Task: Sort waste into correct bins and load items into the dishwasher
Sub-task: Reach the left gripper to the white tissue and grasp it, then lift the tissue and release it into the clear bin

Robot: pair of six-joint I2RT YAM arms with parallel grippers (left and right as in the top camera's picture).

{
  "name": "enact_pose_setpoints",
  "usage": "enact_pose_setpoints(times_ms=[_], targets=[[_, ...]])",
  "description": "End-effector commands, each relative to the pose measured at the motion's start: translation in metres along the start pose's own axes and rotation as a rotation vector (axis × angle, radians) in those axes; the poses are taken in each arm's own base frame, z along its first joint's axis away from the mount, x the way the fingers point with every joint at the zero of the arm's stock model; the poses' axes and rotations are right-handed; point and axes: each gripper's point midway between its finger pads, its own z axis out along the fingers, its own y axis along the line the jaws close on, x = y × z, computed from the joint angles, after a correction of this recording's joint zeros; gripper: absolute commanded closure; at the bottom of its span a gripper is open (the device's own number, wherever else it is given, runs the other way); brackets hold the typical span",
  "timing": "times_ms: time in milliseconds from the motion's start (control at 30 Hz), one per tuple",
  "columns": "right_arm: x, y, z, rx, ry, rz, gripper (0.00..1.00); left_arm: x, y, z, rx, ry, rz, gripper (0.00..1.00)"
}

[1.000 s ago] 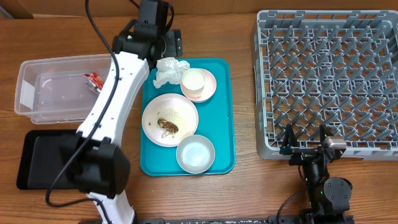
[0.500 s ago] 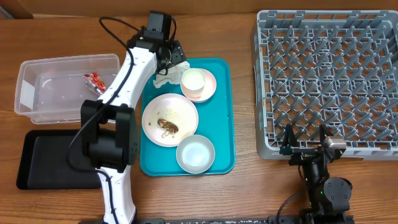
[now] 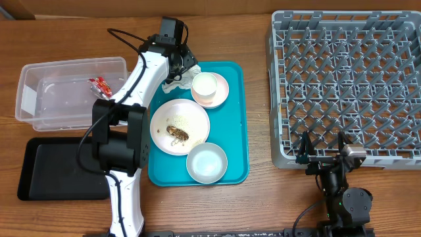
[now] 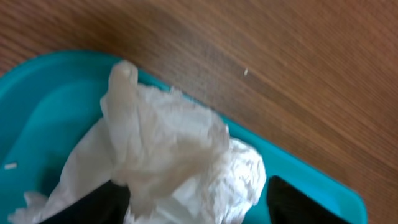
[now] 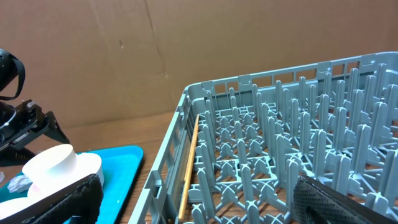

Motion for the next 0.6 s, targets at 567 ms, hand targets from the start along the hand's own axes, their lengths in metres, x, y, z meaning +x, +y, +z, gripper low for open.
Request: enact_pose_setpoints(times_ms=[567], targets=[[0.003,-0.002,0.000,0.003,0.003,-0.007,0.00,-0.016,0.030,0.011,-0.135,-0.100,-0.064,0.75]])
